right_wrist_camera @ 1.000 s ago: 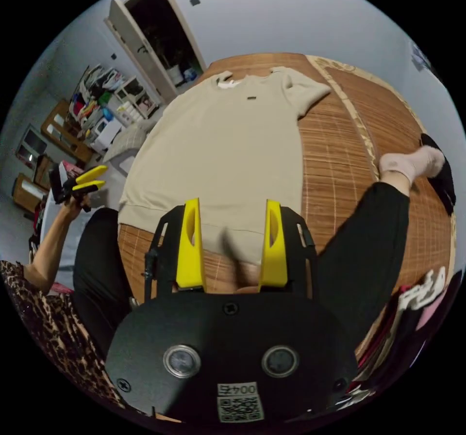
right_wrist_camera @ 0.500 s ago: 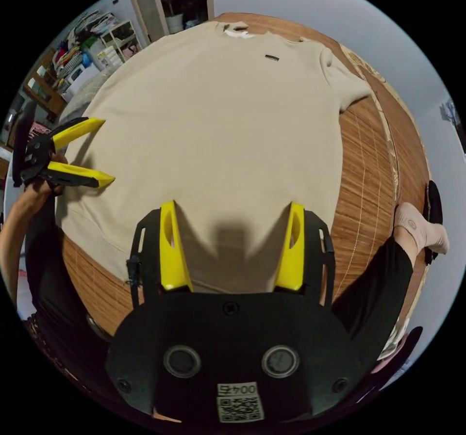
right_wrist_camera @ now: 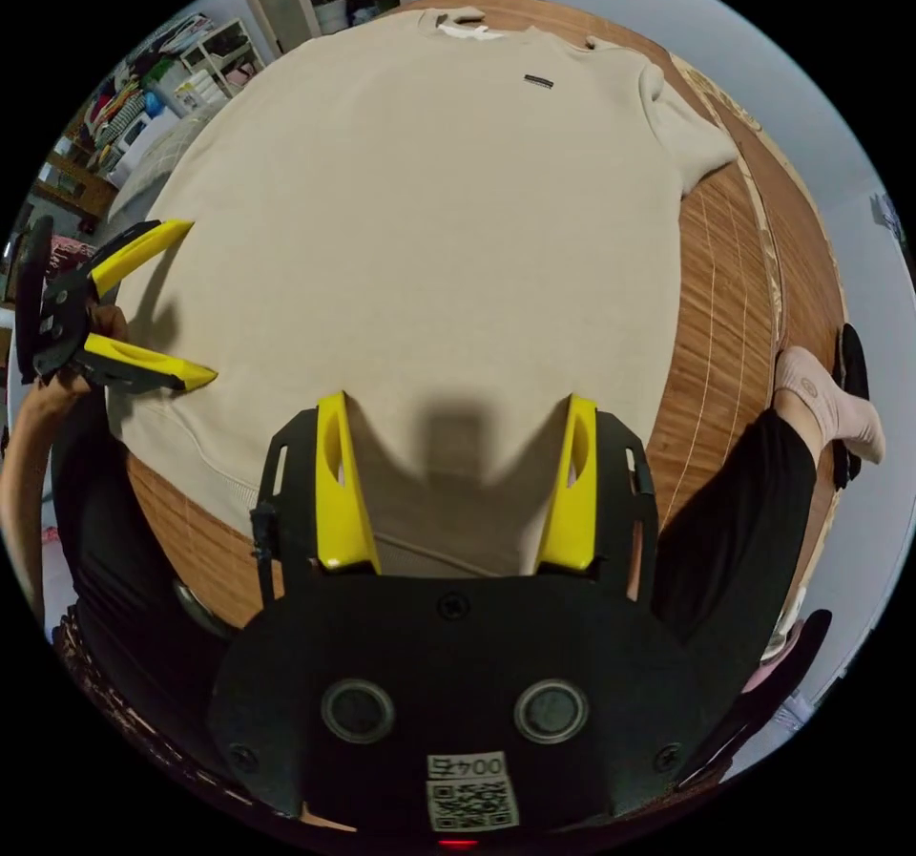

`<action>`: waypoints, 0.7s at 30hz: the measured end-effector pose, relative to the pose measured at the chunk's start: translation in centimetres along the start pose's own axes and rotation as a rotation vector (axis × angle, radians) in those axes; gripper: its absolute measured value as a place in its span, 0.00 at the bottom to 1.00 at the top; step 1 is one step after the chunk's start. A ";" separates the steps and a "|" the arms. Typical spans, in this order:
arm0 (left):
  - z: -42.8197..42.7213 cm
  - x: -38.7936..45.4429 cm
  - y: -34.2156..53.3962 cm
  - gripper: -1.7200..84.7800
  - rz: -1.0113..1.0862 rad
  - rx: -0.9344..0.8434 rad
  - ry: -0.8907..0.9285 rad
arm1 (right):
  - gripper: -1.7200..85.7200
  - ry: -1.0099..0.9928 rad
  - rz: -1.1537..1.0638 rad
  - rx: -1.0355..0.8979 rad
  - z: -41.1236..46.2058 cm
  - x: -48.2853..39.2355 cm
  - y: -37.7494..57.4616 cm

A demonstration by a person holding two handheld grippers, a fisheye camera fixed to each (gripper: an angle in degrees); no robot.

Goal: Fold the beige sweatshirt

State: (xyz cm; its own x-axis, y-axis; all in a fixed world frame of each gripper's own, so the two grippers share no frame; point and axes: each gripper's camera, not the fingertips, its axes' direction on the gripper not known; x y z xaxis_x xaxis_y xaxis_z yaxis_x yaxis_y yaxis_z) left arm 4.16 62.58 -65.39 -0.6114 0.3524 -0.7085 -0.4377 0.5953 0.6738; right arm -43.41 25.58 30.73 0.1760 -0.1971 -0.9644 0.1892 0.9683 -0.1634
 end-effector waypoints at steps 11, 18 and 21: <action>2.9 4.7 4.8 0.46 0.051 -0.010 0.026 | 0.36 -0.024 0.051 -0.191 0.7 -1.3 2.5; 4.5 7.3 7.4 0.47 0.084 -0.040 0.035 | 0.36 -0.036 0.055 -0.354 1.5 -2.2 3.3; 5.2 7.5 7.7 0.47 0.078 -0.039 0.030 | 0.36 -0.034 0.058 -0.361 1.6 -2.0 3.5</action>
State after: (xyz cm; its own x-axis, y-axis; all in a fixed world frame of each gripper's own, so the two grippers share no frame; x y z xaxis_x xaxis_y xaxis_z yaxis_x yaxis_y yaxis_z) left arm -0.37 73.59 -66.65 -0.6640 0.3745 -0.6472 -0.4127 0.5381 0.7349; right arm -41.55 29.10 32.39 0.2098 -0.1394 -0.9678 -0.1743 0.9686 -0.1773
